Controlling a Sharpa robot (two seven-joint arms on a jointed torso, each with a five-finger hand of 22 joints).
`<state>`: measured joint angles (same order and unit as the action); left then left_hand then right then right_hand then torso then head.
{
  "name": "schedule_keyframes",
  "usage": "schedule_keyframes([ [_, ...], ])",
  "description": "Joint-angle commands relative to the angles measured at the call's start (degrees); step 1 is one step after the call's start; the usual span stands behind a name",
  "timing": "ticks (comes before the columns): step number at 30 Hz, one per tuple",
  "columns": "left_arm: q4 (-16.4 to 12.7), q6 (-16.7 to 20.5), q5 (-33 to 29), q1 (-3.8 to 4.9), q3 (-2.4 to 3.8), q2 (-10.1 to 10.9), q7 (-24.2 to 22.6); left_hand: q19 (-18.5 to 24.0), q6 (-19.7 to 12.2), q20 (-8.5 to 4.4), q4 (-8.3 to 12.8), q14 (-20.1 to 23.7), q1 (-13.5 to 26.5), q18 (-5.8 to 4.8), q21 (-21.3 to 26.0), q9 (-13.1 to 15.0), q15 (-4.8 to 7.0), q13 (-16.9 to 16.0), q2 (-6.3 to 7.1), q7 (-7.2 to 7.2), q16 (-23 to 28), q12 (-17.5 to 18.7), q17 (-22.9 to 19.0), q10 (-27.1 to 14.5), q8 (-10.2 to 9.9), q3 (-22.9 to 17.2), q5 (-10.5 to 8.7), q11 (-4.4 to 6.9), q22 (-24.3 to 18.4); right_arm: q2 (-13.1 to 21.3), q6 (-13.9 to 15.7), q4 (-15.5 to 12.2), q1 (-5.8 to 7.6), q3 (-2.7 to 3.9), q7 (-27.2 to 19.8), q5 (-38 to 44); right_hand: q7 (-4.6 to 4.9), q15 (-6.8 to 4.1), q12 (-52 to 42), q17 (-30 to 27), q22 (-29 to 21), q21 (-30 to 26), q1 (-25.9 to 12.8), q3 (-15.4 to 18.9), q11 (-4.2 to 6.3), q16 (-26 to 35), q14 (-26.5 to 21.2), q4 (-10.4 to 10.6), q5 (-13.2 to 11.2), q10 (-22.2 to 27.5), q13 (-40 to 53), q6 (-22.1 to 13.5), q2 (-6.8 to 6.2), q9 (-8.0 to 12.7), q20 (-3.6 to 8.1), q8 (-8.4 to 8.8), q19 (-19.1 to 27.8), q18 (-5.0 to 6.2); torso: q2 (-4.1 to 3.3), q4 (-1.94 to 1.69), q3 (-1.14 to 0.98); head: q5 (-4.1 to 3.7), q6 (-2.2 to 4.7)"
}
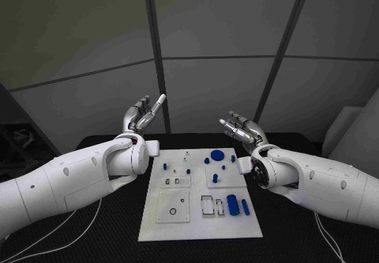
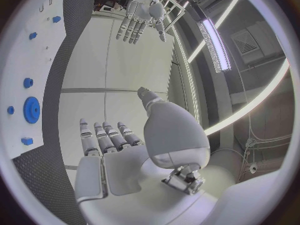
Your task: Assemble the parts on the task board
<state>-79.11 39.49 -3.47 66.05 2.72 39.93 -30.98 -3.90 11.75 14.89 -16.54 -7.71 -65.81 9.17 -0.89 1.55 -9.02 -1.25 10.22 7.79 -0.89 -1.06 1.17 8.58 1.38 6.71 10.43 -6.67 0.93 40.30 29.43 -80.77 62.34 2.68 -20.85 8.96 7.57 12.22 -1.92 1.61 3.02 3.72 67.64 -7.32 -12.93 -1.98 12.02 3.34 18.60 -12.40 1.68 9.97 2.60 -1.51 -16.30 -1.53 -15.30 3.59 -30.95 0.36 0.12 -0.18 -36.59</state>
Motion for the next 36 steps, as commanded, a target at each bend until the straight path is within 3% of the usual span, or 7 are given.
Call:
schedule_keyframes([
  [1,0.0,-2.0,-0.5,0.12,0.06,-0.1,-1.9,-0.2,2.3,1.41,-0.6,-2.0,-3.4,0.98,-0.3,0.3,-1.10,-0.4,-0.66,2.30,-0.7,-0.6,0.4,2.6,0.5,-0.7,0.25,-1.64,0.2,-0.3,-7.3,0.7,0.26,0.18,3.7,5.2,8.63,0.91,-5.6,2.3,3.1,6.0,8.9,-1.4,-1.30,-5.8,23.8,-5.4,-0.2,-24.8,2.5,18.5,0.04,-2.4,-0.34,-4.64,-13.3,3.53,0.00,0.01,0.00,0.02,0.01],
  [7,-1.6,-3.9,-0.5,0.10,-0.01,3.3,-1.6,-13.1,18.1,1.88,0.2,-24.4,-9.5,-1.55,-6.2,2.1,-3.92,-2.4,-4.51,7.51,-6.6,-5.2,2.9,24.4,4.0,-5.0,-0.68,-7.63,3.4,0.8,-4.6,3.1,0.99,0.25,2.1,25.3,6.29,-2.02,-7.1,2.0,4.3,10.1,11.2,-4.7,1.65,-7.5,39.1,-8.4,-0.8,-40.2,1.9,37.7,-1.09,-3.3,-0.38,-7.75,-22.1,6.61,-0.46,-0.08,-0.15,-0.11,-0.94],
  [9,-1.9,-4.1,-0.4,0.10,-0.01,3.8,-1.6,-24.2,25.3,1.87,0.7,-34.6,-12.1,-0.50,-11.3,2.8,-3.02,-3.2,-5.59,7.57,-9.4,-7.7,3.7,35.6,5.7,-6.2,-0.89,-6.81,5.9,0.8,-5.0,3.7,1.32,0.25,2.4,28.4,5.75,-2.64,-6.4,2.0,4.2,10.7,11.1,-6.4,2.30,-7.1,41.6,-8.8,-1.2,-42.8,1.8,40.2,-1.71,-2.9,-0.16,-7.45,-23.6,6.97,-0.66,-0.14,-0.16,-0.12,-0.80],
  [14,-3.2,-4.9,0.9,0.10,-0.02,5.3,-1.0,-36.3,37.5,1.19,2.7,-44.0,-14.8,1.34,-16.6,3.4,-0.57,-2.7,-6.74,6.16,-11.2,-9.0,3.9,43.7,7.8,-6.6,-1.15,-4.79,7.6,0.7,-6.4,4.7,2.19,0.26,3.7,35.7,4.91,-3.91,-4.5,2.1,4.5,12.7,10.4,-10.5,3.33,-6.5,46.4,-9.3,-1.1,-47.1,1.8,43.8,-3.31,-2.4,0.93,-6.50,-27.6,7.08,-1.53,-0.20,-0.21,-0.26,-0.41],
  [26,-9.8,-9.7,6.7,0.08,-0.02,10.0,1.9,-48.2,45.8,-2.62,6.7,-58.1,-17.8,1.46,-20.4,2.3,3.54,-2.5,-8.33,3.69,-11.9,-7.8,6.0,54.7,6.5,-6.5,-1.54,-1.45,7.9,0.0,-12.6,7.4,6.36,0.27,12.6,56.6,2.38,-8.77,-2.9,4.7,7.7,20.7,9.9,-13.1,6.47,-9.6,61.0,-10.0,-1.2,-56.6,2.2,50.0,-6.61,-2.8,5.84,-6.08,-37.9,7.09,-4.50,-0.74,-0.19,-1.06,0.52],
  [30,-12.8,-10.4,7.4,0.08,-0.02,11.9,2.3,-49.2,46.2,-2.97,6.9,-59.4,-17.8,1.44,-20.6,2.2,3.86,-2.5,-8.24,3.58,-11.7,-7.2,6.5,55.7,5.9,-6.3,-1.64,-1.31,7.8,-0.4,-14.9,7.5,7.73,0.27,17.2,65.0,1.71,-10.97,-2.1,7.4,11.3,27.4,10.0,-11.0,7.45,-14.1,68.7,-10.3,-1.3,-57.7,2.1,50.7,-7.38,-2.8,8.69,-5.62,-43.3,6.92,-5.87,-1.08,0.04,-1.40,1.05],
  [36,-16.1,-10.5,7.2,0.06,-0.02,13.4,2.3,-48.4,46.0,-2.48,7.0,-57.1,-17.1,1.25,-19.5,2.2,2.97,-2.4,-7.97,3.86,-8.7,-5.4,6.1,55.3,4.5,-5.6,-1.67,-1.89,7.0,-1.0,-18.3,6.7,8.69,0.28,23.0,75.1,1.55,-11.82,-1.6,13.4,16.6,36.4,9.2,-9.7,7.82,-22.4,74.6,-9.7,-1.8,-55.6,2.0,50.4,-8.32,-2.5,11.08,-3.99,-46.6,6.86,-7.77,-1.63,0.26,-1.93,2.14],
])
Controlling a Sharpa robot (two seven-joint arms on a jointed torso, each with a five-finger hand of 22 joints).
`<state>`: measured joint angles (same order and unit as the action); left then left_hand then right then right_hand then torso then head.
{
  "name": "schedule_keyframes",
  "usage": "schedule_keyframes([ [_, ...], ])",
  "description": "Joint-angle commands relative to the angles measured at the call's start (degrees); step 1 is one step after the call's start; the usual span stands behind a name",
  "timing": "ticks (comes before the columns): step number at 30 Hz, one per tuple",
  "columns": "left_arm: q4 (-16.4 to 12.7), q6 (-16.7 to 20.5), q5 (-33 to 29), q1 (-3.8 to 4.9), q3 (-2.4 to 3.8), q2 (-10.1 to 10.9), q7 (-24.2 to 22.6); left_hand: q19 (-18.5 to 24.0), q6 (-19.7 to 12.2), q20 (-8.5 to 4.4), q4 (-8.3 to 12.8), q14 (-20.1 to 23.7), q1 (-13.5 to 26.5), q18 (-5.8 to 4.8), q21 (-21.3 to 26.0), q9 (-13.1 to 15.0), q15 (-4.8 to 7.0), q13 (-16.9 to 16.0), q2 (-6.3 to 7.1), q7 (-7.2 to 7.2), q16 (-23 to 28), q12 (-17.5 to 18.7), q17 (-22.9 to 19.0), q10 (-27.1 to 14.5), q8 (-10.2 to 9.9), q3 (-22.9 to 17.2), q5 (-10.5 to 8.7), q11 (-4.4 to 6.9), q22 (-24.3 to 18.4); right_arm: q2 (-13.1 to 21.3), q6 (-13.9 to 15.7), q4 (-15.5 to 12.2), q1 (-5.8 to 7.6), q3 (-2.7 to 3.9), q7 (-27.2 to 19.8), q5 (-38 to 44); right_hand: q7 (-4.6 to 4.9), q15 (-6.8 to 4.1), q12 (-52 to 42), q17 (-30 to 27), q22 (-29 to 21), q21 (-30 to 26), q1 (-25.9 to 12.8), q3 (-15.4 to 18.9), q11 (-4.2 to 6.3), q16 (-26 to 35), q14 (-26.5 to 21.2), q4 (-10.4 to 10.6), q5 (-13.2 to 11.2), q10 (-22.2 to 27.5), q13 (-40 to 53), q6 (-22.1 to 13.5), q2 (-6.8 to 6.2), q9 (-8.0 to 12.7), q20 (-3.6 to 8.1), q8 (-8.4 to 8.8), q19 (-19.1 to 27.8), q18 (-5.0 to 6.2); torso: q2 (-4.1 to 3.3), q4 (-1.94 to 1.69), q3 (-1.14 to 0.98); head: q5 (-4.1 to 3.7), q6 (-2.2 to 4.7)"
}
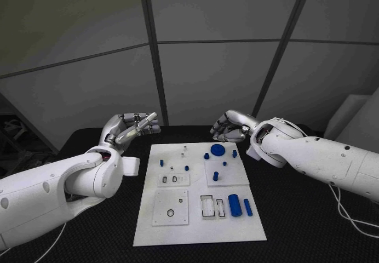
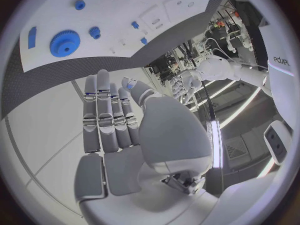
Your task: Assemble the parts on the task board
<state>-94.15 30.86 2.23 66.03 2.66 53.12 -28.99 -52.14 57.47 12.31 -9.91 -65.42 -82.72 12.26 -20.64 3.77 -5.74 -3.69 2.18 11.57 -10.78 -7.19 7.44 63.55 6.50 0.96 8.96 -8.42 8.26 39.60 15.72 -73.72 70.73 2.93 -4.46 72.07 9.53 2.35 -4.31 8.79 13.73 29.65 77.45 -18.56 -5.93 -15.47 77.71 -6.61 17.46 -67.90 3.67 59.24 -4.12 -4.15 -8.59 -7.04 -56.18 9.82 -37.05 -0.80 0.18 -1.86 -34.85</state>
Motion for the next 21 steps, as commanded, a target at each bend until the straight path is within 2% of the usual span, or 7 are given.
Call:
schedule_keyframes([
  [1,-1.4,-1.9,1.4,0.08,0.05,0.3,0.3,-0.1,0.3,0.19,0.3,0.9,-0.1,-1.85,0.4,0.0,-0.43,0.0,0.04,0.14,1.5,0.9,-0.2,0.3,-0.7,0.3,-0.18,-0.17,-0.5,-0.5,-5.2,-0.5,0.37,0.03,7.4,13.3,-0.46,-2.10,0.7,7.6,6.6,11.6,-0.6,1.3,0.83,-10.9,9.0,0.5,-0.6,0.3,0.0,1.2,-1.36,0.1,3.34,1.73,-5.7,0.48,-1.92,-0.54,0.23,-0.29,0.37],
  [4,-2.3,-1.9,1.1,0.07,0.05,0.5,0.3,-0.1,0.3,0.22,0.3,1.0,-0.1,-1.84,0.5,0.0,-0.46,0.0,0.03,0.16,1.6,1.0,-0.2,0.3,-0.8,0.3,-0.18,-0.19,-0.5,-1.0,-6.8,-0.7,0.51,0.03,9.1,16.2,-0.68,-2.21,0.6,16.5,9.8,16.6,-0.9,0.9,0.44,-23.6,8.7,0.8,-0.6,0.9,0.1,1.2,-2.21,0.0,3.29,2.55,-6.0,0.45,-2.78,-0.83,0.35,-0.38,0.42],
  [5,-2.5,-1.9,1.1,0.06,0.05,0.6,0.2,-0.1,0.3,0.23,0.3,1.0,0.0,-1.83,0.5,0.0,-0.47,0.0,0.02,0.18,1.7,1.0,-0.2,0.2,-0.8,0.3,-0.19,-0.20,-0.5,-1.2,-7.2,-0.7,0.54,0.03,9.5,16.9,-0.82,-2.11,0.7,23.1,10.9,18.3,-1.0,0.3,0.29,-30.1,8.9,1.2,-0.6,1.4,0.0,1.2,-1.83,0.0,3.17,2.82,-5.9,0.48,-3.03,-0.91,0.43,-0.48,0.44],
  [6,-2.7,-1.9,1.0,0.05,0.05,0.6,0.2,-0.1,0.3,0.24,0.3,1.0,0.0,-1.83,0.5,0.0,-0.47,0.0,0.02,0.18,1.7,1.1,-0.2,0.2,-0.8,0.3,-0.19,-0.20,-0.5,-1.4,-7.7,-0.7,0.56,0.03,9.9,17.6,-0.62,-1.98,0.7,29.1,12.0,19.5,-1.2,0.3,0.42,-35.4,9.3,1.3,-0.7,1.7,0.0,1.3,-2.24,0.0,3.13,2.90,-6.0,0.47,-3.30,-0.99,0.47,-0.61,0.47],
  [11,-3.1,-2.0,0.9,0.01,0.05,0.7,0.2,0.0,0.3,0.31,0.3,1.1,0.1,-1.82,0.6,0.0,-0.54,0.0,-0.03,0.22,2.0,1.3,-0.2,0.2,-1.0,0.4,-0.18,-0.25,-0.6,-2.1,-9.3,-1.0,0.62,0.03,10.9,20.0,-0.32,-1.33,0.6,47.8,28.0,32.7,-1.4,-0.3,-0.08,-52.6,9.0,2.1,-0.9,3.9,0.2,0.6,-3.07,0.0,2.43,3.28,-10.1,-1.41,-4.17,-1.07,0.56,-1.07,0.45],
  [14,-3.2,-2.0,0.8,0.00,0.05,0.9,0.1,0.0,0.3,0.33,0.3,1.1,0.1,-1.82,0.6,0.0,-0.56,0.0,-0.04,0.23,2.0,1.3,-0.2,0.2,-1.0,0.4,-0.18,-0.27,-0.6,-2.4,-9.6,-1.1,0.63,0.03,11.1,20.9,-0.27,-1.09,0.6,49.6,30.0,34.4,-1.2,0.0,-0.23,-54.4,8.6,2.1,-0.9,5.1,0.1,0.1,-3.26,0.0,2.15,3.31,-10.0,-1.60,-4.50,-0.98,0.56,-1.15,0.48],
  [21,-3.5,-2.2,0.7,0.00,0.05,1.1,0.2,0.0,0.3,0.36,0.4,1.1,0.1,-1.82,0.7,0.0,-0.59,0.0,-0.07,0.25,2.1,1.4,-0.2,0.1,-1.1,0.4,-0.18,-0.29,-0.7,-2.7,-9.6,-1.2,0.63,0.03,11.5,22.1,-0.34,-1.01,0.4,52.6,32.6,36.5,-0.9,0.3,-0.21,-56.9,8.6,2.2,-0.8,5.8,0.1,-0.6,-3.22,0.1,2.01,3.34,-10.6,-1.91,-4.96,-1.12,0.61,-1.26,0.44],
])
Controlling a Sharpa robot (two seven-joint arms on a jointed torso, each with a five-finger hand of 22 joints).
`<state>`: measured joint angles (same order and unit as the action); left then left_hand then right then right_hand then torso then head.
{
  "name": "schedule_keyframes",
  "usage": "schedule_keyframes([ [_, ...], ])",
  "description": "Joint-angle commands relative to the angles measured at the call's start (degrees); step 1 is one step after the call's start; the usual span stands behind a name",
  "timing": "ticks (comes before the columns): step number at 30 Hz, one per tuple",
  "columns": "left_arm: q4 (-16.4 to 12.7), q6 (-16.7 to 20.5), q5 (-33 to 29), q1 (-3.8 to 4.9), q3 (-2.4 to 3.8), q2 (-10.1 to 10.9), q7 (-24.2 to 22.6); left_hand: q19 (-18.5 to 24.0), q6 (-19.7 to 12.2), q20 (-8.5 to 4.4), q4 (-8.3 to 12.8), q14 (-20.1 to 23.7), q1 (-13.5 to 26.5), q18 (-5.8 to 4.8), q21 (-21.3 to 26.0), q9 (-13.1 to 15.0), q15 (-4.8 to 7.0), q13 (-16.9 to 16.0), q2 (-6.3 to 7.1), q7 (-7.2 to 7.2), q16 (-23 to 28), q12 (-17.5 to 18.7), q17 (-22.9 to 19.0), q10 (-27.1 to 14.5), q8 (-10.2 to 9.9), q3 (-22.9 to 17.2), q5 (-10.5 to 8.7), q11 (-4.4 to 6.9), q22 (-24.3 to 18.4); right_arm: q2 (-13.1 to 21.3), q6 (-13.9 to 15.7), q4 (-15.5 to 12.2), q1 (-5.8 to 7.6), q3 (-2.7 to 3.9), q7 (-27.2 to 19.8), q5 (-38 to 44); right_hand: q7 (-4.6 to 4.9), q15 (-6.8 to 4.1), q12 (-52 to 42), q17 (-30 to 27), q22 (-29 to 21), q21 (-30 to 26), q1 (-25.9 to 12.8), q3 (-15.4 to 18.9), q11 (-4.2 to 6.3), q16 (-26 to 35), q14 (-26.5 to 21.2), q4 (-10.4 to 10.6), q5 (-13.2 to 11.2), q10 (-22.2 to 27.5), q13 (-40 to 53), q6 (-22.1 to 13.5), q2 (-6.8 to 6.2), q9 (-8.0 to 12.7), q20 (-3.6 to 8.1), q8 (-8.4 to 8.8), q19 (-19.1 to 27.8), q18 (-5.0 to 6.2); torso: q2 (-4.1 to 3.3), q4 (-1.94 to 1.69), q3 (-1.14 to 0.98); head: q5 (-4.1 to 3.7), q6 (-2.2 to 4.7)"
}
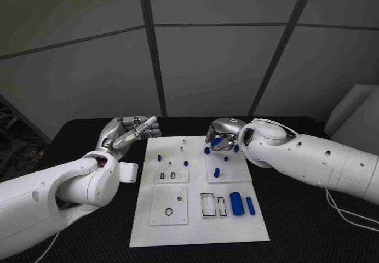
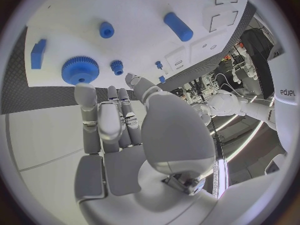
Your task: Assemble the parts on the task board
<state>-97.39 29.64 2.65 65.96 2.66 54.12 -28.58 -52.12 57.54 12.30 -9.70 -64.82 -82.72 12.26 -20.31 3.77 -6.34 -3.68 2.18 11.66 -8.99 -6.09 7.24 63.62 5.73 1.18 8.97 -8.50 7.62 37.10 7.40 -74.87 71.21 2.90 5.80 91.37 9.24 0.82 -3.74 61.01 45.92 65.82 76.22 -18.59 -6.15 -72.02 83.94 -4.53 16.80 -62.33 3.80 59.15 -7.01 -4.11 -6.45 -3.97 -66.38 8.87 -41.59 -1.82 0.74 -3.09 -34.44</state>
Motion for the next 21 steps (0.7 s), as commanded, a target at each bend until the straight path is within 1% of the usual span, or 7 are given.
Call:
schedule_keyframes([
  [1,-0.2,-1.0,0.3,0.07,0.05,0.1,-0.2,0.0,0.2,0.36,0.2,0.5,0.1,-1.81,0.3,-0.1,0.02,0.0,-0.06,0.17,0.3,0.3,0.0,0.1,-0.3,0.2,-0.20,-0.21,0.0,-0.2,-1.3,0.0,0.15,0.06,1.2,2.9,-0.05,0.52,-0.1,0.7,0.6,0.5,0.3,0.3,0.01,-0.5,2.4,0.1,-0.2,0.3,0.0,-0.5,-0.31,0.0,-0.14,0.26,-0.5,-0.99,-0.46,-0.14,0.04,0.10,0.06],
  [9,-0.5,-1.2,0.3,0.07,0.06,0.2,0.0,0.0,0.2,0.40,0.2,0.6,0.2,-1.81,0.4,-0.1,-0.01,0.0,-0.11,0.22,0.5,0.4,-0.1,0.0,-0.4,0.3,-0.19,-0.25,-0.1,-0.9,-1.2,0.4,0.15,0.05,1.0,3.2,-0.16,0.53,-0.4,2.7,2.7,2.0,0.7,0.3,0.05,-2.2,2.6,0.1,0.0,0.1,0.0,-0.6,-0.09,0.0,-0.19,0.22,-1.2,-1.29,-0.55,-0.14,0.05,0.19,-0.11],
  [12,-0.6,-1.1,0.3,0.07,0.06,0.3,0.0,0.0,0.2,0.40,0.2,0.6,0.2,-1.80,0.4,-0.1,-0.01,0.0,-0.13,0.22,0.5,0.4,-0.1,0.0,-0.4,0.3,-0.19,-0.26,-0.1,-1.2,-1.4,0.7,0.15,0.05,1.0,3.3,-0.19,0.54,-0.5,3.4,3.5,2.6,0.9,0.1,0.08,-2.8,2.6,0.0,0.2,-0.1,0.0,-0.7,0.04,0.0,-0.20,0.24,-1.4,-1.39,-0.67,-0.06,-0.01,0.17,-0.10],
  [18,-0.8,-1.2,0.3,0.07,0.06,0.4,0.1,0.0,0.2,0.40,0.2,0.6,0.2,-1.80,0.4,-0.1,-0.01,0.0,-0.13,0.23,0.5,0.4,-0.1,0.0,-0.4,0.3,-0.19,-0.26,-0.1,-1.7,-1.9,1.5,0.15,0.04,1.0,3.6,-0.20,0.53,-0.6,4.5,4.6,3.5,1.0,-0.2,0.12,-3.7,2.7,0.0,0.2,-0.4,0.1,-0.9,0.16,0.0,-0.21,0.26,-1.7,-1.54,-0.82,-0.13,0.04,0.08,-0.23],
  [19,-0.8,-1.2,0.3,0.07,0.06,0.4,0.1,0.0,0.2,0.41,0.2,0.5,0.2,-1.80,0.4,-0.1,-0.02,0.0,-0.16,0.24,0.5,0.5,0.0,0.0,-0.5,0.3,-0.18,-0.27,-0.1,-1.8,-1.9,1.6,0.15,0.04,1.0,3.6,-0.22,0.52,-0.7,4.8,5.0,3.7,1.0,-0.3,0.14,-4.0,2.7,0.0,0.2,-0.5,0.1,-1.0,0.19,0.0,-0.21,0.28,-1.8,-1.58,-0.85,-0.12,-0.01,0.11,-0.28],
  [21,-0.9,-1.3,0.3,0.07,0.06,0.4,0.2,0.0,0.2,0.41,0.2,0.5,0.2,-1.80,0.4,-0.1,-0.02,0.0,-0.16,0.24,0.5,0.5,0.0,0.0,-0.5,0.3,-0.18,-0.27,-0.1,-2.0,-2.0,1.9,0.15,0.04,1.0,3.7,-0.23,0.52,-0.7,4.9,5.0,3.8,1.0,-0.3,0.14,-4.0,2.7,0.0,0.2,-0.5,0.1,-1.0,0.20,0.0,-0.21,0.29,-1.8,-1.59,-0.88,-0.12,-0.02,0.13,-0.25],
])
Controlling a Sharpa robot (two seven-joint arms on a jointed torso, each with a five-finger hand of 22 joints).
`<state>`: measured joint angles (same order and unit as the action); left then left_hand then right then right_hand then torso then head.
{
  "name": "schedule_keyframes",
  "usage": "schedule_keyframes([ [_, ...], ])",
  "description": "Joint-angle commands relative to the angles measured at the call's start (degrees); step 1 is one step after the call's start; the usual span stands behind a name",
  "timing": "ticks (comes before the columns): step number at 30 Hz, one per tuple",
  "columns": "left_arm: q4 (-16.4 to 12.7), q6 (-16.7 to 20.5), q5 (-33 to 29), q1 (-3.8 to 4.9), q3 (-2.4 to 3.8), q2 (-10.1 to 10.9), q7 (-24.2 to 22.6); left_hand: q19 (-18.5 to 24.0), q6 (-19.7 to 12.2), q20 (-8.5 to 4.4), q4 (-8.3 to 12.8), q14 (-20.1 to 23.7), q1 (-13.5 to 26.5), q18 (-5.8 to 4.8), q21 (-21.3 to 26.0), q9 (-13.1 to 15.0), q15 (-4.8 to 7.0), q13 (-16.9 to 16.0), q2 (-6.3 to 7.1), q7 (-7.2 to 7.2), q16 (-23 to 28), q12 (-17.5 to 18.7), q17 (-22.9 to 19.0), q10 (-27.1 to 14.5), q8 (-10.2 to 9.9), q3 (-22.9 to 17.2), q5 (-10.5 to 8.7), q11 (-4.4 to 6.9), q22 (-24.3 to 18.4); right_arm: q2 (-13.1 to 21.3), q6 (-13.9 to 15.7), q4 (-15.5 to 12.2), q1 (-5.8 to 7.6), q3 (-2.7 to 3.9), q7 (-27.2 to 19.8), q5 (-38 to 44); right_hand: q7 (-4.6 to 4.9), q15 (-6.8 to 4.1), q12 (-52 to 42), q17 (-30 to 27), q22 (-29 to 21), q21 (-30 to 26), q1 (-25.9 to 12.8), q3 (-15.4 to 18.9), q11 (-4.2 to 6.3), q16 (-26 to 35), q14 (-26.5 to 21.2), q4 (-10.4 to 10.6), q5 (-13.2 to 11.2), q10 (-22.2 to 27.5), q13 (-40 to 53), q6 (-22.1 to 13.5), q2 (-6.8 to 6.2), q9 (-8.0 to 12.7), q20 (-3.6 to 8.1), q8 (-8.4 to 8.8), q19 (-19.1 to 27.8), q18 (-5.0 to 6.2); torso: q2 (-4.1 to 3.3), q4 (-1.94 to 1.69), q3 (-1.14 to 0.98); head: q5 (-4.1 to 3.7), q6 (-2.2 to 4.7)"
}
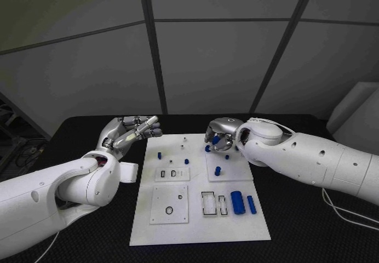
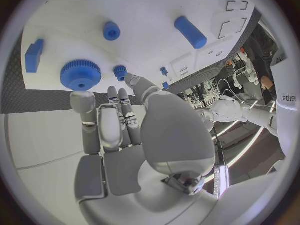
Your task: Assemble the parts on the task board
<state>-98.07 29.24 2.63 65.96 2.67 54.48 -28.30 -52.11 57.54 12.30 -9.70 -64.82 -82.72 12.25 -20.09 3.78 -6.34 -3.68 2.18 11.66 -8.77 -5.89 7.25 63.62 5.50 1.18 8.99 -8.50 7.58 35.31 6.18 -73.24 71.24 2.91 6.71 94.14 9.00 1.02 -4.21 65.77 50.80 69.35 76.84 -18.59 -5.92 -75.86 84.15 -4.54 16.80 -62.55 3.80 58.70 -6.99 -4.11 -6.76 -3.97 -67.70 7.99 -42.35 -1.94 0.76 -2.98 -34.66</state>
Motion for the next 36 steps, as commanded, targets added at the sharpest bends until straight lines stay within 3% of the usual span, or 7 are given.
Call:
schedule_keyframes([
  [1,-0.3,-0.9,0.3,0.07,0.05,0.1,-0.1,0.0,0.2,0.41,0.2,0.5,0.2,-1.80,0.2,-0.1,-0.02,0.0,-0.16,0.24,0.3,0.3,-0.1,0.0,-0.2,0.3,-0.20,-0.27,-0.1,-0.4,-0.8,0.4,0.13,0.03,0.1,0.9,0.00,0.31,-0.2,0.2,0.3,0.4,0.4,-0.4,-0.07,-0.3,2.5,0.1,0.2,-0.4,0.1,-0.6,0.22,0.0,0.10,0.30,-0.5,-0.73,-0.14,-0.01,-0.03,0.03,-0.03],
  [13,-0.5,-1.0,0.3,0.08,0.05,0.3,0.0,0.0,0.2,0.43,0.2,0.5,0.2,-1.79,0.2,-0.1,-0.04,0.0,-0.21,0.26,0.3,0.3,-0.1,0.0,-0.3,0.3,-0.19,-0.29,-0.1,-1.4,-2.0,1.8,0.13,0.02,0.0,1.0,-0.04,0.22,-0.5,1.4,1.6,1.5,0.6,-1.3,0.08,-1.4,2.6,0.1,0.1,-1.3,0.1,-0.8,0.54,0.0,0.14,0.24,-0.8,-0.88,-0.44,-0.11,-0.11,0.02,-0.39],
  [24,-0.6,-1.1,0.3,0.08,0.05,0.4,0.1,0.0,0.1,0.44,0.2,0.5,0.2,-1.79,0.2,-0.1,-0.04,0.0,-0.23,0.27,0.4,0.4,-0.1,-0.1,-0.3,0.3,-0.19,-0.30,-0.1,-2.0,-3.7,2.5,0.12,0.01,0.0,1.0,-0.13,0.10,-0.8,2.1,2.5,2.3,0.6,-2.2,0.30,-2.1,2.5,0.3,0.1,-2.4,0.1,-0.2,0.78,-0.1,0.22,-0.05,-0.9,-0.98,-0.58,-0.20,-0.06,-0.03,-0.58],
  [36,-0.6,-1.3,0.3,0.08,0.05,0.6,0.1,0.0,0.1,0.45,0.2,0.5,0.2,-1.79,0.2,-0.1,-0.05,0.0,-0.26,0.28,0.4,0.4,-0.1,-0.1,-0.3,0.3,-0.19,-0.32,-0.1,-2.3,-3.8,3.0,0.12,-0.01,-0.4,1.0,-0.16,-0.30,-1.5,3.4,4.4,3.8,1.4,-4.5,0.80,-3.3,2.6,0.3,-0.6,-5.4,0.3,2.7,1.88,-0.6,0.51,-0.85,-1.2,-1.20,-0.67,-0.16,-0.07,-0.02,-0.68],
])
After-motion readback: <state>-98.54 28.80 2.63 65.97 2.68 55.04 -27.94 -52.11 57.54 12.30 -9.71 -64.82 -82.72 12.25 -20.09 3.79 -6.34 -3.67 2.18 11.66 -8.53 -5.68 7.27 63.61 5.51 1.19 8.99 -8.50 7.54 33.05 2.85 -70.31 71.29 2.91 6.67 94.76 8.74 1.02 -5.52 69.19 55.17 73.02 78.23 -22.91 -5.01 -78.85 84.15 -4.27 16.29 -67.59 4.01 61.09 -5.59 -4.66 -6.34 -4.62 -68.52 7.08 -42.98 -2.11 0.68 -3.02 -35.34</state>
